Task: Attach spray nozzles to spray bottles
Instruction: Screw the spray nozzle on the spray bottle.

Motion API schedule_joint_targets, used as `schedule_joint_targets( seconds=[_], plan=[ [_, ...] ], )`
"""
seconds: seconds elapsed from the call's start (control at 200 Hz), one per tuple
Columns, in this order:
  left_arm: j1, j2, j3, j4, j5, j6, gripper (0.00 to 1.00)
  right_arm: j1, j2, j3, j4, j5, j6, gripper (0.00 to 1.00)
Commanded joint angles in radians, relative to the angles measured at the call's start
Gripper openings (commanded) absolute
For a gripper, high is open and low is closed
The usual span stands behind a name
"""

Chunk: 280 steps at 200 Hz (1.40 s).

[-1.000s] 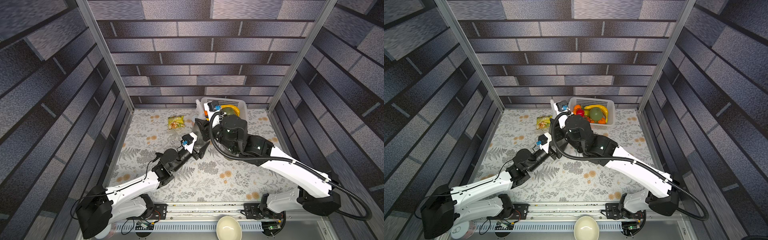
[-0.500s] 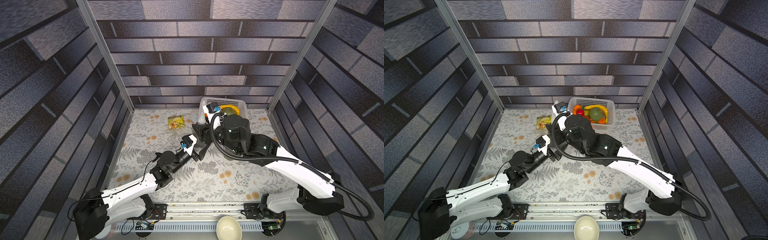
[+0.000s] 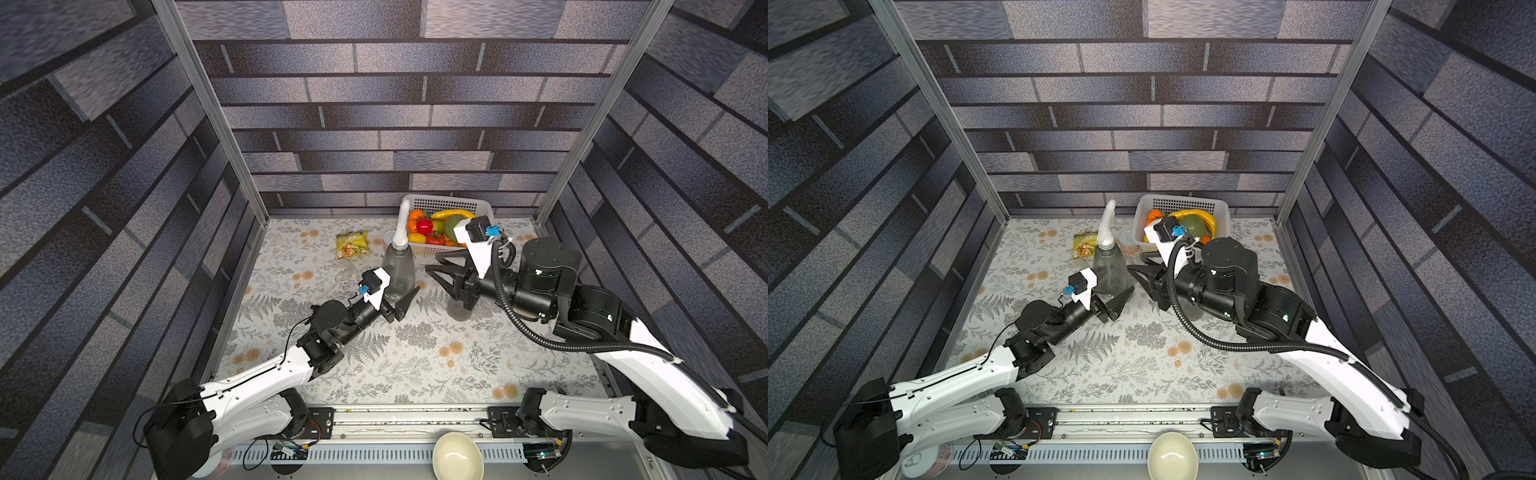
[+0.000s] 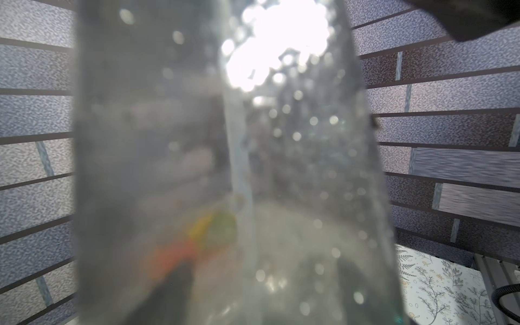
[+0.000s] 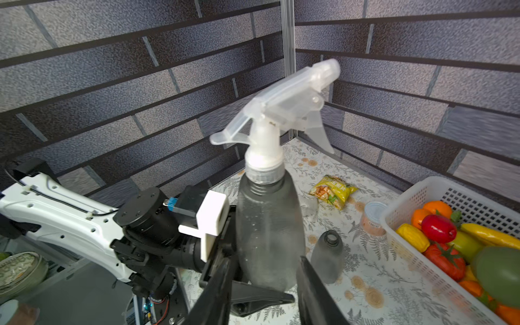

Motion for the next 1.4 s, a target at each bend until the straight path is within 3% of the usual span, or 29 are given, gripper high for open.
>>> schedule_joint_targets(
  seconds=[0.0, 0.155, 0.281, 0.631, 0.997, 1.242, 1.398],
  plan=[
    [-0.007, -0.037, 0.012, -0.018, 0.062, -0.042, 0.6, -0.081, 0.013, -0.014, 0.11, -0.289, -0.017, 0.39],
    [-0.008, -0.062, 0.01, -0.029, 0.099, -0.074, 0.6, -0.164, 0.07, 0.014, 0.198, -0.493, 0.03, 0.51],
    [-0.008, -0.073, 0.013, -0.043, 0.117, -0.085, 0.6, -0.18, 0.127, 0.055, 0.217, -0.564, 0.055, 0.52],
    [-0.011, -0.073, 0.019, -0.048, 0.124, -0.081, 0.6, -0.18, 0.187, 0.08, 0.256, -0.532, 0.08, 0.47],
    [-0.013, -0.044, 0.039, -0.039, 0.12, -0.069, 0.59, -0.179, 0.22, 0.07, 0.251, -0.559, 0.108, 0.34],
    [-0.011, -0.016, 0.056, -0.018, 0.095, -0.064, 0.59, -0.166, 0.2, 0.011, 0.24, -0.499, 0.103, 0.28],
    [-0.014, 0.009, 0.083, -0.003, 0.06, -0.058, 0.58, -0.086, 0.174, -0.067, 0.252, -0.259, 0.055, 0.25]
  ],
)
